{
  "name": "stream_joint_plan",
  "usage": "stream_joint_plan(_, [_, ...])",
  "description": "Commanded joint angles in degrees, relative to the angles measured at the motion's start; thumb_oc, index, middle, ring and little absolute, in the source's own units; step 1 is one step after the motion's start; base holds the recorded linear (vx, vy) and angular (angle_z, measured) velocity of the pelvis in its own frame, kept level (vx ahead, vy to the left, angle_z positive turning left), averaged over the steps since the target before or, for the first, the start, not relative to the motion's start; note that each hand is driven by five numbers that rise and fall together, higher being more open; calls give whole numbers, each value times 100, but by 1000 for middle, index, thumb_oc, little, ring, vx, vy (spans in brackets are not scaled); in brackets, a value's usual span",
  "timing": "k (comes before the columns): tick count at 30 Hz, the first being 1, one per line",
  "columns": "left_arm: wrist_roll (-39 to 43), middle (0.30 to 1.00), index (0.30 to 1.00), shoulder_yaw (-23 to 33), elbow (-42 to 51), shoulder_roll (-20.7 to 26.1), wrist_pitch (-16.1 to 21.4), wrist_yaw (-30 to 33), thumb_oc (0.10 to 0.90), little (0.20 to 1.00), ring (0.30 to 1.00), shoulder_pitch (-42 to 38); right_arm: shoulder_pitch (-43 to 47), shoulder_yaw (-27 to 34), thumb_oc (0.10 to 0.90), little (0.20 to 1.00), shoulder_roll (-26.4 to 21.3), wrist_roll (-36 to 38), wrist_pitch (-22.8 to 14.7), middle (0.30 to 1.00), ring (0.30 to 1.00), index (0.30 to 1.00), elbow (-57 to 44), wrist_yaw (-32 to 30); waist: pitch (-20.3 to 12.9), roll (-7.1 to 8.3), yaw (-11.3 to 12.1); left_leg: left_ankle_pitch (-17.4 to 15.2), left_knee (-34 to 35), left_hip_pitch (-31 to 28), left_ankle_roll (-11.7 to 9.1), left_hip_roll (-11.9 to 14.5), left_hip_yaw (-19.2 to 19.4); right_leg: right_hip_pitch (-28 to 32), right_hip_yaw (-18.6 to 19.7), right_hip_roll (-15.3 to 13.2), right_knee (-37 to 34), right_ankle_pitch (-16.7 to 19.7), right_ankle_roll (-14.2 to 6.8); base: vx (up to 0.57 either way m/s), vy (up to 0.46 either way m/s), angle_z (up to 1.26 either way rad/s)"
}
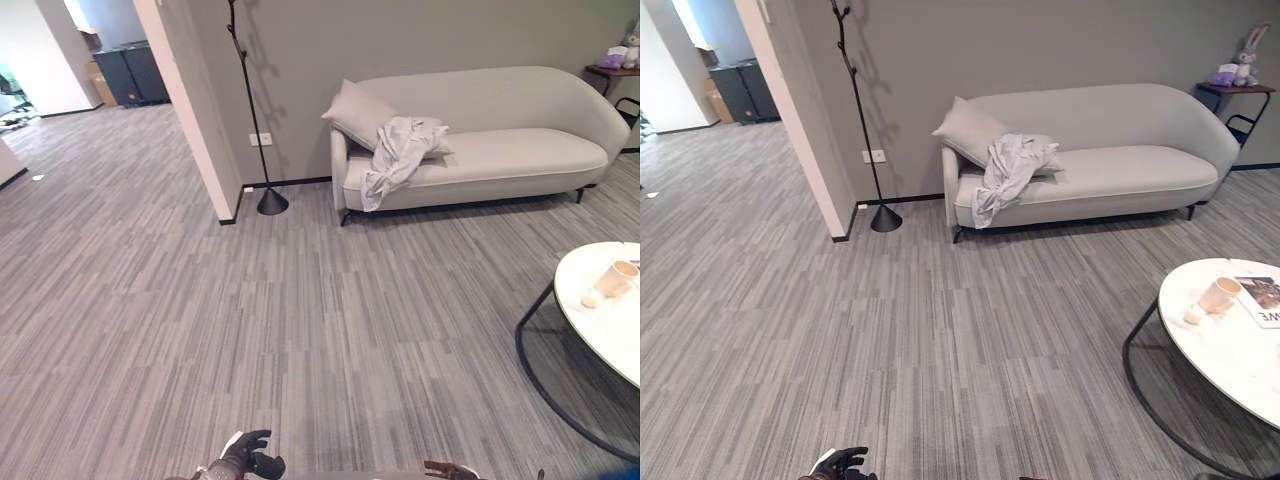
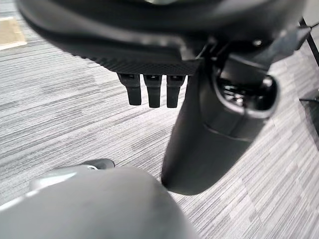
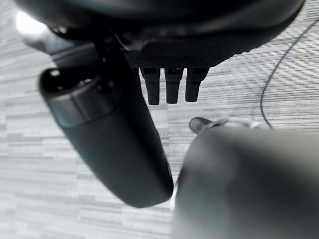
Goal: Hang the clothes on the sofa on the clothes rack.
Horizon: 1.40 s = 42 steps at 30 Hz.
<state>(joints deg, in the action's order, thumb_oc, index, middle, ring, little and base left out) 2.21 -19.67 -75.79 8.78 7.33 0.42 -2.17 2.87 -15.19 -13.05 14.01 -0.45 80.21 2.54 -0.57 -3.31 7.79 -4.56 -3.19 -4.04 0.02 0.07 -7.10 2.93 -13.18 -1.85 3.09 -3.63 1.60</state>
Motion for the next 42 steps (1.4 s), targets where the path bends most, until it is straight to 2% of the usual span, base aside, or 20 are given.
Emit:
stream_joint_plan(1, [-164, 900, 900, -120, -378, 34, 6, -83, 800, 900, 900, 81, -25, -266, 800, 900, 260, -142, -38, 900, 900, 900, 269, 58, 48, 300, 106, 457, 819, 36, -200, -59, -213, 601, 31, -576, -809, 238, -767, -9, -3, -14])
stream_joint_plan(10, [-182, 900, 900, -68, -486, 62, -73, -83, 800, 900, 900, 14, 187, -766, 800, 900, 276, -760, -16, 900, 900, 900, 28, 117, 72, 388, 227, 456, 819, 43, -194, -59, -265, 614, 6, -556, -809, 228, -750, 0, -9, 0])
stream_joint_plan(19, [-128, 900, 900, 122, -567, 202, -101, -25, 800, 900, 900, 69, 129, -863, 800, 900, 311, -732, 1, 900, 900, 900, -121, 206, 108, 542, 316, 453, 819, 46, -182, -44, -312, 643, -19, -528, -809, 213, -746, 17, -10, 4])
stream_joint_plan(28, [-225, 900, 900, 249, -563, 471, -113, 66, 800, 900, 900, 54, 59, -1130, 800, 900, 339, -745, 20, 900, 900, 900, -598, 336, 223, 689, 204, 401, 819, 87, -145, -46, -176, 516, 146, -551, -809, 290, -793, -12, -3, -5])
stream_joint_plan(36, [-271, 900, 900, 257, -487, 581, -95, 146, 800, 900, 900, 46, 110, -1309, 800, 900, 384, -888, 82, 900, 900, 900, -991, 371, 290, 700, 78, 352, 819, 117, -81, -121, -73, 403, 264, -648, -765, 357, -860, -14, 44, -13])
stream_joint_plan(42, [-263, 900, 900, 266, -502, 596, -97, 176, 800, 900, 900, 31, 62, -1205, 800, 900, 402, -812, 144, 900, 900, 900, -1056, 367, 296, 683, -36, 307, 819, 99, -8, -229, -24, 303, 355, -759, -599, 360, -917, 0, 75, -7])
